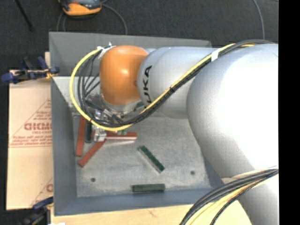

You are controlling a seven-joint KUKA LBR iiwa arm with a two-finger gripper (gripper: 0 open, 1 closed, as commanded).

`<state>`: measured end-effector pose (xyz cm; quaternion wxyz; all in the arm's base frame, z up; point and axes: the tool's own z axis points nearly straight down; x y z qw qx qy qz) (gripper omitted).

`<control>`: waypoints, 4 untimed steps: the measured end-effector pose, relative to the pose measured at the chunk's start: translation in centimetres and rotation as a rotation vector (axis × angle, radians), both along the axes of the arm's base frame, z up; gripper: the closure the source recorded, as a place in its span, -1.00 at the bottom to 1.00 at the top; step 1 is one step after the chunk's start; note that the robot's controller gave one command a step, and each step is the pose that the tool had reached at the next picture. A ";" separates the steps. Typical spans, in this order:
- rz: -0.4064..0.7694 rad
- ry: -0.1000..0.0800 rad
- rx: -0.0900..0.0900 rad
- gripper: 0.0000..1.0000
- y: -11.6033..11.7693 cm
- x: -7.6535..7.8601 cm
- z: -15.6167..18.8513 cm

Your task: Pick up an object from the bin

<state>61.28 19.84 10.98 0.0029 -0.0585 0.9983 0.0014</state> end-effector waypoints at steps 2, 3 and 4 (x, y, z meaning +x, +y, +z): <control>0.109 0.000 -0.003 1.00 0.2 -0.4 1.0; 0.152 -0.001 -0.003 1.00 0.4 -0.5 1.5; 0.081 -0.017 0.009 -1.00 -2.6 -3.7 -3.0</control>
Offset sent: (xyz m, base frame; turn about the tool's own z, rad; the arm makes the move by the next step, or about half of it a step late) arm -0.0087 0.0069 0.0226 -0.2178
